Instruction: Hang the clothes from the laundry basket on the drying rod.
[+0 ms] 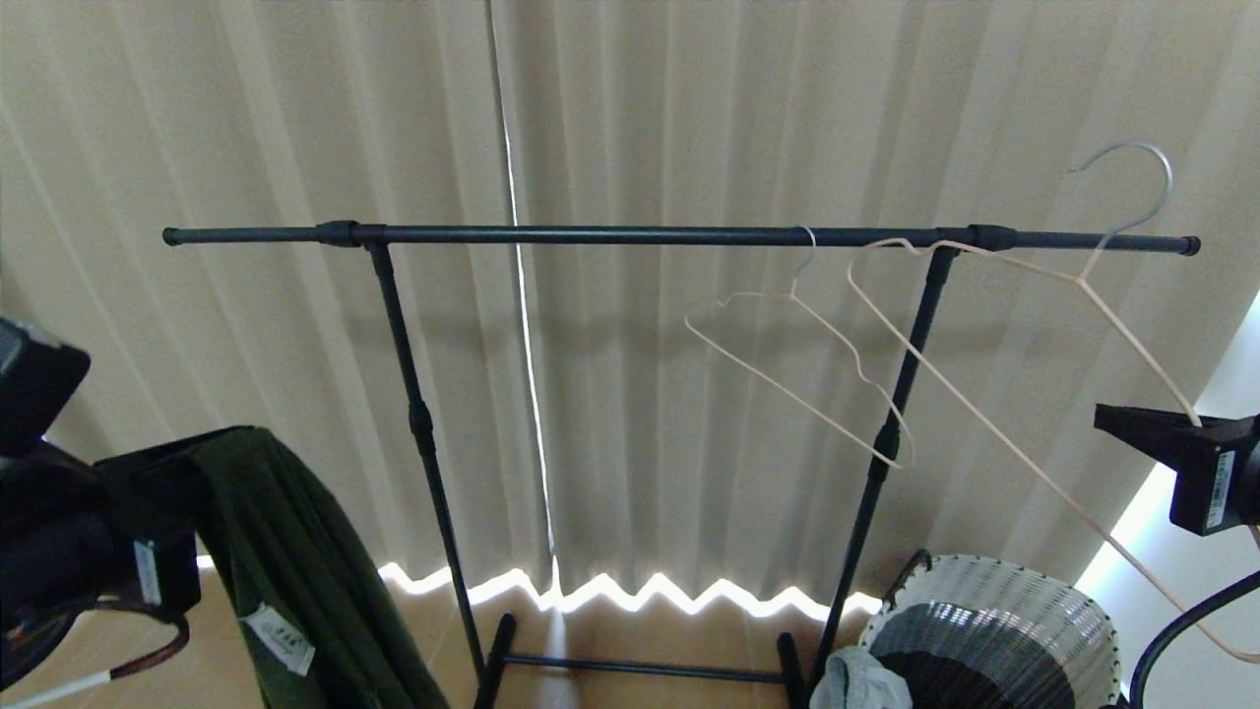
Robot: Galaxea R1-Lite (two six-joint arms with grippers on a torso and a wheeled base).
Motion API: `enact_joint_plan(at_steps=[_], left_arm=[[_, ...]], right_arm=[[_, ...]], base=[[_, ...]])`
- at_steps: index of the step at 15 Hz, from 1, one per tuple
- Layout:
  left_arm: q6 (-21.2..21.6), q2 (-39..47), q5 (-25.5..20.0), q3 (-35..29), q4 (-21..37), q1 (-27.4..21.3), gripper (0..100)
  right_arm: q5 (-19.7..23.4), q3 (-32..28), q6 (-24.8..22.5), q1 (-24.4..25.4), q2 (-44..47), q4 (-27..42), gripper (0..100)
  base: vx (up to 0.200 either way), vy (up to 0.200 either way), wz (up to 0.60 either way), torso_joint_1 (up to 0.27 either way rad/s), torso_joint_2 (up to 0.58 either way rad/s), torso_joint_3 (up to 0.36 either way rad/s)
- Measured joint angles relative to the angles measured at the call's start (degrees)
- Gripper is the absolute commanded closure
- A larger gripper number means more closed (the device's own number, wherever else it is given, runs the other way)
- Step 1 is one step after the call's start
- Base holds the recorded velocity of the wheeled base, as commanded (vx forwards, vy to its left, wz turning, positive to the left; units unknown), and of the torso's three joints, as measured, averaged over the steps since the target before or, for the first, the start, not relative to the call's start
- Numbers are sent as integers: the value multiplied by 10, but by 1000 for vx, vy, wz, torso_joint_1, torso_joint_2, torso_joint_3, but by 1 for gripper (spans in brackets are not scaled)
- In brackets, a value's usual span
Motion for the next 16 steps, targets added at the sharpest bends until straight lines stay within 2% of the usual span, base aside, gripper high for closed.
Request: enact_joint_plan(at_steps=[2, 5, 8, 13, 16], left_arm=[[-1, 42, 4, -48, 0, -1, 100], [-5, 109, 44, -123, 2, -4, 100], [-33, 179, 84, -201, 2, -16, 100], [-106, 302, 168, -311, 4, -31, 100], [-142, 349, 185, -350, 4, -36, 100]], right_arm=[[22, -8, 2, 22, -4, 0, 100], [79, -19, 27, 54, -3, -1, 100], [87, -24, 55, 106, 7, -3, 100], [87, -21, 116, 251, 32, -17, 100], [87, -22, 133, 324, 43, -18, 100]], base=[[0, 0, 0, 0, 0, 0], [0, 0, 0, 0, 0, 0], [0, 0, 0, 0, 0, 0], [0, 0, 0, 0, 0, 0], [0, 0, 0, 0, 0, 0]])
